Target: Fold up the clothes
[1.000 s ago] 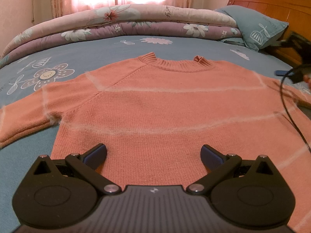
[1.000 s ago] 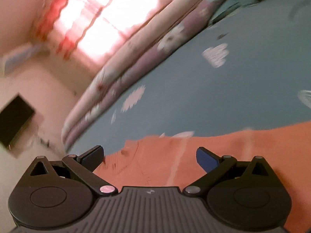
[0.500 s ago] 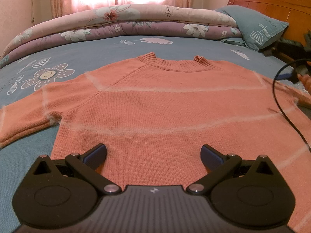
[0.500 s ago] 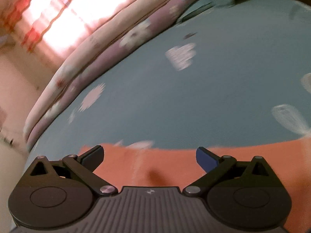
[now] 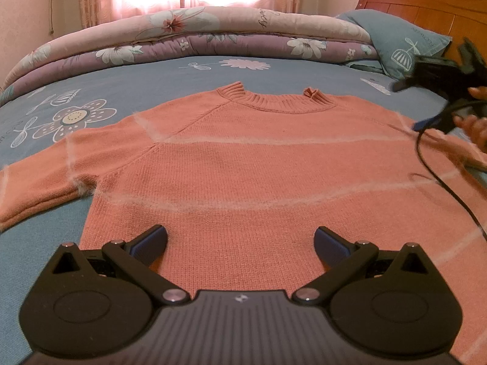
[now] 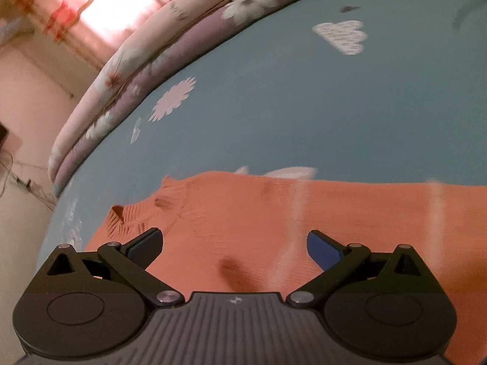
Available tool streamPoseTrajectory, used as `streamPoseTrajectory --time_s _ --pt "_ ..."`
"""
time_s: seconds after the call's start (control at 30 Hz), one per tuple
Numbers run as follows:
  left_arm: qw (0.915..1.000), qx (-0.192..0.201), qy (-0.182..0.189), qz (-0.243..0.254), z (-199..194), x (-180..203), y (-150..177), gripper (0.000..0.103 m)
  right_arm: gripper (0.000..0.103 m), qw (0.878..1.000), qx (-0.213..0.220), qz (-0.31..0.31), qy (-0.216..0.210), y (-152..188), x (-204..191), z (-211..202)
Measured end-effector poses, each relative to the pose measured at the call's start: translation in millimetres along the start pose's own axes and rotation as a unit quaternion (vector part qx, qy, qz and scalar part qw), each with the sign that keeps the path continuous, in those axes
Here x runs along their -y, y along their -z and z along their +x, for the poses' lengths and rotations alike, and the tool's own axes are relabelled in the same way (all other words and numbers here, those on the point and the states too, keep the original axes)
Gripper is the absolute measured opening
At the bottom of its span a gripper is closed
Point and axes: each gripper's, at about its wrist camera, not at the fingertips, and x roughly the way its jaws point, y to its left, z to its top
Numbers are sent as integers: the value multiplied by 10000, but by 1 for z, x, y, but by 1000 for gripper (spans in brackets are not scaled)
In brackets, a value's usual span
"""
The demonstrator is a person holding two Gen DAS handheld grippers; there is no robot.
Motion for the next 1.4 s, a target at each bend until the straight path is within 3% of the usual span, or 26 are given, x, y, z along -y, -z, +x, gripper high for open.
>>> streamPoseTrajectory --time_s 0.1,0.27,0.53,0.63,0.8,0.97,1.4 --pt "10000 0 1 -1 0 0 0 102 103 9994 177 1 313 1 31 -25" --pt "10000 -1 0 -1 0 -1 0 102 103 9977 400 544 -10 8 98 -77" --pt "10000 -3 -9 9 0 0 0 102 103 9801 1359 1241 743 33 180 -166" --pt "10000 -3 -11 10 0 0 0 102 103 9794 1465 1203 702 38 166 -166" --pt "10000 -5 -19 19 0 1 0 102 103 9901 1228 676 20 49 108 -121" --pt "10000 -5 -20 19 -1 2 0 102 103 9929 1017 300 -535 62 62 -76" --pt "10000 -5 -32 31 -1 2 0 102 103 9898 1403 -100 242 93 42 -89"
